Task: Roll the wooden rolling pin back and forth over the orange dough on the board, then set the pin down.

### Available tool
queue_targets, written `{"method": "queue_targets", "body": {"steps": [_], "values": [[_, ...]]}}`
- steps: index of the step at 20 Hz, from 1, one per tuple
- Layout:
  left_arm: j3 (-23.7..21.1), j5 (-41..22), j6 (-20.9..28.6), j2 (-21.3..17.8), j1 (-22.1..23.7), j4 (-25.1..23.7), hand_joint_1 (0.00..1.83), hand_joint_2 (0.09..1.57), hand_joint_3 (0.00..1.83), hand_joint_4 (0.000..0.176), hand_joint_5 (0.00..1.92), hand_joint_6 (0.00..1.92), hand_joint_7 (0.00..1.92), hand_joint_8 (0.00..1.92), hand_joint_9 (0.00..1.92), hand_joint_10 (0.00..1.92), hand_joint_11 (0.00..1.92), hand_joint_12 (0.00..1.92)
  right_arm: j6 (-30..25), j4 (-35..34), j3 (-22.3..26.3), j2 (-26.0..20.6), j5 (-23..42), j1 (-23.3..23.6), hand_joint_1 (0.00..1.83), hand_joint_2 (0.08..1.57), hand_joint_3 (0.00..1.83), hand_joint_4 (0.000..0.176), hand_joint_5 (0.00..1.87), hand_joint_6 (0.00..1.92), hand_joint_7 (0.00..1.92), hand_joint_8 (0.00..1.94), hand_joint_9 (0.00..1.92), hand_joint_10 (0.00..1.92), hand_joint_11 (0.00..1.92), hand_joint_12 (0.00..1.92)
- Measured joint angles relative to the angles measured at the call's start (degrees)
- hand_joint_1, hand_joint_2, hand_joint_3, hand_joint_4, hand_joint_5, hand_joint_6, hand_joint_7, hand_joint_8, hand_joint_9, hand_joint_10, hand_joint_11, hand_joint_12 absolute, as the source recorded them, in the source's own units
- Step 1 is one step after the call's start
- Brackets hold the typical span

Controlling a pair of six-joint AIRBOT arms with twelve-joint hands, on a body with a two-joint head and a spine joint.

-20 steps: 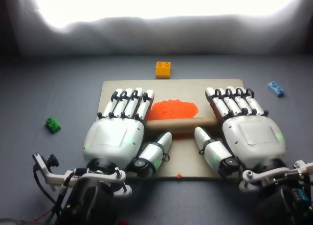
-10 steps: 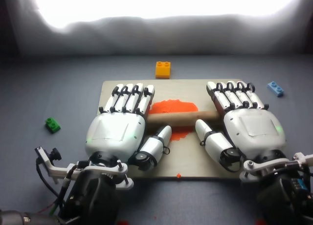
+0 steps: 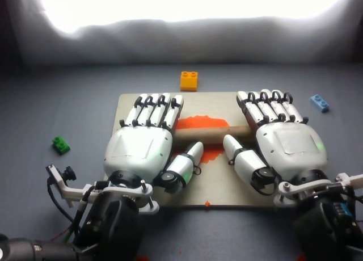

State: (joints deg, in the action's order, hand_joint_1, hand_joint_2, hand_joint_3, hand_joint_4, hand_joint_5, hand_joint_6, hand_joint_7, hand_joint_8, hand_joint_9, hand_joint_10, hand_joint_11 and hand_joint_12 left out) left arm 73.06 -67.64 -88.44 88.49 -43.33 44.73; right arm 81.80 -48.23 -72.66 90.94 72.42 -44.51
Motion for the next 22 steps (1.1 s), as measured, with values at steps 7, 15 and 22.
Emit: {"method": "queue_targets", "body": {"steps": [7,15,22], "values": [[1.36,0.9,0.07,0.35,0.31,-0.35,0.0,1.47,0.0,0.0,0.0,0.0,0.0,0.0,0.0,0.0,0.0,0.0,-0.74,0.11,-0.59,0.61,-1.77,0.66,0.0,1.55,0.01,0.0,0.07,0.0,0.09,0.0,0.05,0.01,0.0,0.03],[2.89,1.29,0.66,1.11,0.63,-0.55,0.0,1.47,0.0,0.0,0.0,0.0,0.0,0.0,0.0,0.0,0.0,0.0,-1.6,0.85,-3.85,1.9,-2.4,0.83,0.0,1.53,0.0,0.0,0.08,0.01,0.09,0.01,0.04,0.01,0.01,0.02],[4.33,2.49,0.96,1.49,1.25,-0.59,0.0,1.46,0.0,0.0,0.04,0.01,0.02,0.01,0.0,0.0,0.0,0.0,-2.29,0.68,-5.46,2.29,-3.06,1.42,0.0,1.51,0.0,0.0,0.09,0.0,0.08,0.0,0.03,0.0,0.0,0.04]]}}
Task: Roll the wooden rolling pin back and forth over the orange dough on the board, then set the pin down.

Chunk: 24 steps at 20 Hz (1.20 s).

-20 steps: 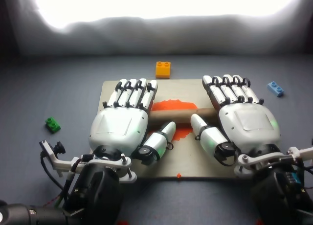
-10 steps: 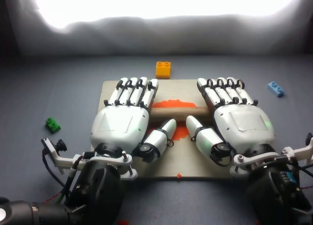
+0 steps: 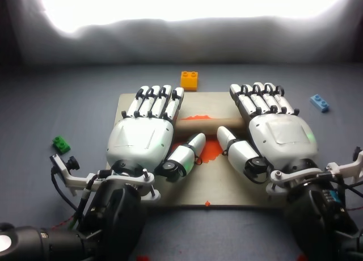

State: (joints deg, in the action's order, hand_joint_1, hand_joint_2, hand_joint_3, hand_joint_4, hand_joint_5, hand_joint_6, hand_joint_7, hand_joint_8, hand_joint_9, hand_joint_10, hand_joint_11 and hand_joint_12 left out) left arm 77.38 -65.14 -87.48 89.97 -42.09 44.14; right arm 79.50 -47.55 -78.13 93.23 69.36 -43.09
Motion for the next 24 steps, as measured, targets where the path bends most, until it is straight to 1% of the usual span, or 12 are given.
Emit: {"method": "queue_targets", "body": {"steps": [1,8,9,10,13,14,18,19,20,21,22,24], "values": [[0.11,-0.09,-0.02,0.09,0.0,0.0,0.0,1.46,0.0,0.0,0.05,0.02,0.03,0.01,0.0,0.0,0.0,0.0,-0.11,-0.04,-0.11,0.0,-0.17,0.0,0.0,1.51,0.0,0.0,0.08,0.0,0.07,0.0,0.02,0.0,0.0,0.01],[1.66,1.51,0.74,0.52,0.61,0.13,0.0,1.43,0.0,0.0,0.01,0.0,0.0,0.0,0.0,0.0,0.0,0.0,-1.29,0.0,-1.57,0.0,-1.55,0.76,0.0,1.51,0.0,0.0,0.1,0.01,0.1,0.01,0.06,0.01,0.05,0.04],[2.01,1.86,1.05,0.63,0.68,0.07,0.0,1.43,0.0,0.0,0.01,0.0,0.0,0.0,0.0,0.0,0.0,0.0,-1.33,0.02,-1.75,0.0,-1.6,0.81,0.0,1.51,0.0,0.0,0.1,0.0,0.11,0.0,0.06,0.0,0.01,0.18],[2.23,2.23,1.05,0.63,0.92,0.42,0.0,1.43,0.0,0.0,0.0,0.0,0.0,0.0,0.0,0.0,0.0,0.0,-1.4,0.15,-2.01,0.0,-1.75,0.81,0.0,1.51,0.0,0.0,0.11,0.0,0.12,0.0,0.07,0.0,0.0,0.23],[2.84,3.19,1.46,0.63,1.27,0.48,0.0,1.43,0.0,0.0,0.0,0.0,0.0,0.0,0.0,0.0,0.0,0.0,-1.55,0.15,-2.67,0.02,-2.03,1.05,0.0,1.51,0.0,0.0,0.11,0.0,0.12,0.0,0.07,0.01,0.0,0.25],[2.97,3.37,1.66,0.63,1.27,0.44,0.0,1.45,0.0,0.0,0.0,0.0,0.0,0.0,0.0,0.0,0.0,0.0,-1.57,0.0,-2.82,0.0,-1.99,1.05,0.0,1.51,0.0,0.0,0.07,0.0,0.08,0.0,0.04,0.0,0.0,0.14],[3.63,3.98,1.7,0.9,1.75,0.74,0.0,1.45,0.0,0.0,0.01,0.0,0.0,0.0,0.0,0.0,0.0,0.0,-1.73,0.0,-2.95,0.02,-2.08,1.05,0.0,1.51,0.0,0.0,0.09,0.01,0.08,0.0,0.04,0.0,0.0,0.1],[3.8,4.28,1.73,0.9,1.88,0.72,0.0,1.45,0.0,0.0,0.0,0.0,0.0,0.0,0.0,0.0,0.0,0.0,-1.75,-0.04,-3.06,0.02,-2.1,1.05,0.0,1.52,0.0,0.0,0.07,0.01,0.07,0.0,0.02,0.0,0.0,0.02],[4.15,4.46,1.7,0.96,1.99,0.63,0.0,1.46,0.0,0.0,0.0,0.0,0.0,0.0,0.0,0.0,0.0,0.0,-1.77,0.0,-3.23,0.02,-2.25,1.05,0.0,1.52,0.0,0.0,0.07,0.01,0.07,0.01,0.02,0.01,0.0,0.0],[4.28,4.55,1.68,0.96,2.05,0.72,0.0,1.46,0.0,0.0,0.0,0.0,0.0,0.0,0.0,0.0,0.0,0.0,-1.88,-0.07,-3.34,0.0,-2.51,1.25,0.0,1.53,0.01,0.0,0.1,0.02,0.09,0.01,0.03,0.01,0.02,0.01],[4.42,4.72,1.77,1.01,2.08,0.7,0.0,1.46,0.0,0.0,0.0,0.0,0.0,0.0,0.0,0.0,0.0,0.0,-2.01,-0.26,-3.48,0.02,-2.8,1.4,0.0,1.53,0.0,0.0,0.13,0.0,0.12,0.02,0.06,0.0,0.0,0.15],[4.94,4.9,1.88,1.25,2.12,0.46,0.0,1.46,0.0,0.0,0.01,0.0,0.0,0.0,0.0,0.0,0.0,0.0,-2.14,-0.07,-3.61,0.0,-2.86,1.44,0.0,1.53,0.0,0.0,0.14,0.0,0.13,0.02,0.07,0.0,0.0,0.19]]}}
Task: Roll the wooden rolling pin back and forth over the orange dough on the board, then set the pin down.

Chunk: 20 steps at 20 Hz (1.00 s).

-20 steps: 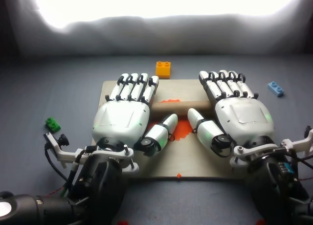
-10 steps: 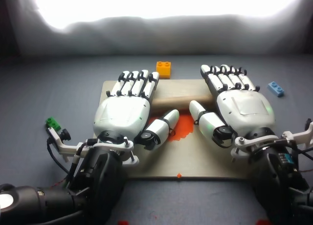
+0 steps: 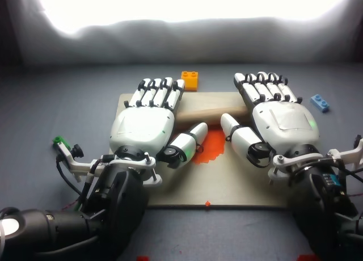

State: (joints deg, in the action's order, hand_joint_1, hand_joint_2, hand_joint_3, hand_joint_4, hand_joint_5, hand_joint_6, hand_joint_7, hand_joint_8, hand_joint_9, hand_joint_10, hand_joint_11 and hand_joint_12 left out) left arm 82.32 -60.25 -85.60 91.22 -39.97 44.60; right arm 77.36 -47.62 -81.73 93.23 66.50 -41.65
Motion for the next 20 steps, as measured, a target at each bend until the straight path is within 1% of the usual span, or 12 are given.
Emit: {"method": "queue_targets", "body": {"steps": [1,2,3,10,11,12,14,15,16,17,18,20], "values": [[0.17,0.13,0.0,0.04,0.02,-0.09,0.0,1.46,0.0,0.0,0.0,0.0,0.0,0.0,0.0,0.0,0.0,0.0,-0.02,0.07,-0.02,0.02,-0.04,0.0,0.0,1.54,0.0,0.0,0.12,0.0,0.13,0.01,0.06,0.0,0.0,0.13],[0.46,0.42,0.07,0.07,0.07,-0.26,0.0,1.46,0.0,0.0,0.0,0.0,0.0,0.0,0.0,0.0,0.0,0.0,0.0,0.02,-0.04,0.0,-0.07,0.0,0.0,1.54,0.0,0.0,0.13,0.01,0.14,0.01,0.07,0.01,0.0,0.12],[0.52,0.61,0.04,0.07,0.22,-0.26,0.0,1.46,0.0,0.0,0.01,0.0,0.0,0.0,0.0,0.0,0.0,0.0,-0.02,0.04,-0.07,0.02,-0.2,0.0,0.0,1.54,0.0,0.0,0.14,0.01,0.16,0.01,0.08,0.01,0.0,0.18],[2.08,1.77,0.02,0.46,0.76,-0.46,0.0,1.46,0.0,0.0,0.05,0.02,0.04,0.01,0.0,0.0,0.0,0.0,-0.61,0.28,-1.09,0.0,-2.05,0.31,0.0,1.54,0.0,0.0,0.2,0.01,0.21,0.0,0.13,0.01,0.0,0.3],[2.21,1.9,0.02,0.46,0.76,-0.5,0.0,1.46,0.0,0.0,0.05,0.02,0.04,0.01,0.0,0.0,0.0,0.0,-0.61,0.28,-1.11,0.0,-2.08,0.31,0.0,1.54,0.0,0.0,0.2,0.01,0.21,0.0,0.13,0.01,0.0,0.3],[2.56,2.29,0.04,0.48,0.87,-0.61,0.0,1.46,0.0,0.0,0.05,0.01,0.04,0.01,0.0,0.0,0.0,0.0,-0.61,0.28,-1.14,0.0,-2.08,0.31,0.0,1.53,0.0,0.0,0.19,0.0,0.2,0.0,0.11,0.0,0.0,0.25],[2.91,2.86,0.02,0.48,1.11,-0.52,0.0,1.46,0.0,0.0,0.06,0.01,0.06,0.01,0.01,0.01,0.0,0.0,-0.63,0.35,-1.27,0.02,-2.27,0.39,0.0,1.53,0.0,0.0,0.19,0.0,0.2,0.0,0.12,0.01,0.0,0.27],[3.13,3.08,-0.07,0.48,1.22,-0.5,0.0,1.46,0.0,0.0,0.06,0.01,0.05,0.01,0.0,0.0,0.0,0.0,-0.66,0.44,-1.4,0.02,-2.4,0.42,0.0,1.53,0.0,0.0,0.17,0.0,0.18,0.0,0.1,0.0,0.0,0.21],[3.63,3.28,-0.04,0.59,1.29,-0.55,0.0,1.47,0.0,0.0,0.05,0.01,0.05,0.01,0.0,0.0,0.0,0.0,-0.72,0.61,-1.7,0.04,-2.78,0.42,0.0,1.52,0.0,0.0,0.18,0.01,0.18,0.0,0.1,0.0,0.0,0.2],[3.93,3.23,-0.02,0.74,1.31,-0.48,0.0,1.47,0.0,0.0,0.05,0.01,0.05,0.01,0.0,0.0,0.0,0.0,-0.83,0.79,-1.9,0.11,-3.1,0.42,0.0,1.52,0.0,0.0,0.18,0.01,0.18,0.0,0.1,0.0,0.0,0.2],[4.11,3.28,0.0,0.81,1.36,-0.5,0.0,1.47,0.0,0.0,0.05,0.01,0.05,0.01,0.01,0.0,0.0,0.0,-0.87,0.63,-1.99,0.11,-3.37,0.66,0.0,1.52,0.0,0.0,0.19,0.0,0.19,0.0,0.11,0.0,0.0,0.25],[4.35,3.72,0.07,0.83,1.49,-0.46,0.0,1.47,0.0,0.0,0.05,0.01,0.05,0.01,0.01,0.0,0.0,0.0,-0.92,0.52,-1.99,0.11,-3.56,0.83,0.0,1.52,0.0,0.0,0.19,0.01,0.2,0.0,0.11,0.0,0.0,0.26]]}}
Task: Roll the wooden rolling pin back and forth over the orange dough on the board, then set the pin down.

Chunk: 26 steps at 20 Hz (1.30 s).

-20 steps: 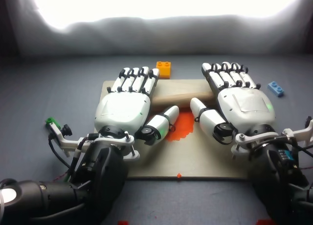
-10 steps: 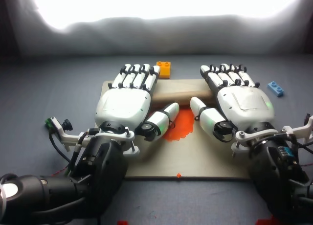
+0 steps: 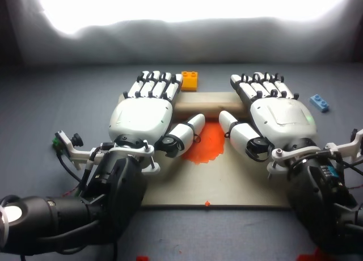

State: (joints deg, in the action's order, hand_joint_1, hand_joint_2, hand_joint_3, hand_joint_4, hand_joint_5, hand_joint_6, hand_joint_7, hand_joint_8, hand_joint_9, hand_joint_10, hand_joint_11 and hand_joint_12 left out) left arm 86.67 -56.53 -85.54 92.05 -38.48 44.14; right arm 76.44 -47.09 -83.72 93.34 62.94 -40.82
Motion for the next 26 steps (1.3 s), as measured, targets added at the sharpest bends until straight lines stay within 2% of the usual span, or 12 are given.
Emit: {"method": "queue_targets", "body": {"steps": [9,12,16,26], "values": [[1.18,1.22,-0.07,0.35,0.59,-0.11,0.0,1.46,0.0,0.0,0.08,0.01,0.1,0.02,0.07,0.02,0.0,0.0,0.02,-0.26,-0.11,0.24,-0.04,0.44,0.0,1.53,0.0,0.0,0.26,0.01,0.29,0.0,0.24,0.01,0.0,0.55],[2.01,2.03,-0.11,0.66,1.11,-0.17,0.0,1.46,0.0,0.0,0.11,0.02,0.13,0.02,0.09,0.02,0.01,0.0,0.02,-0.2,-0.33,0.24,0.17,0.44,0.0,1.53,0.0,0.0,0.32,0.01,0.35,0.01,0.31,0.02,0.0,0.77],[2.56,3.19,-0.04,0.72,1.53,-0.22,0.0,1.46,0.0,0.0,0.13,0.02,0.15,0.01,0.09,0.01,0.01,0.01,0.02,-0.07,-0.61,0.24,0.2,0.44,0.0,1.53,0.0,0.0,0.34,0.01,0.38,0.01,0.36,0.02,0.0,0.9],[2.54,3.3,1.29,0.7,1.66,0.17,0.0,1.47,0.0,0.0,0.15,0.01,0.16,0.01,0.12,0.01,0.03,0.02,0.02,0.07,-0.61,0.24,0.59,0.44,0.0,1.53,0.0,0.0,0.37,0.01,0.4,0.0,0.37,0.01,0.0,0.91]]}}
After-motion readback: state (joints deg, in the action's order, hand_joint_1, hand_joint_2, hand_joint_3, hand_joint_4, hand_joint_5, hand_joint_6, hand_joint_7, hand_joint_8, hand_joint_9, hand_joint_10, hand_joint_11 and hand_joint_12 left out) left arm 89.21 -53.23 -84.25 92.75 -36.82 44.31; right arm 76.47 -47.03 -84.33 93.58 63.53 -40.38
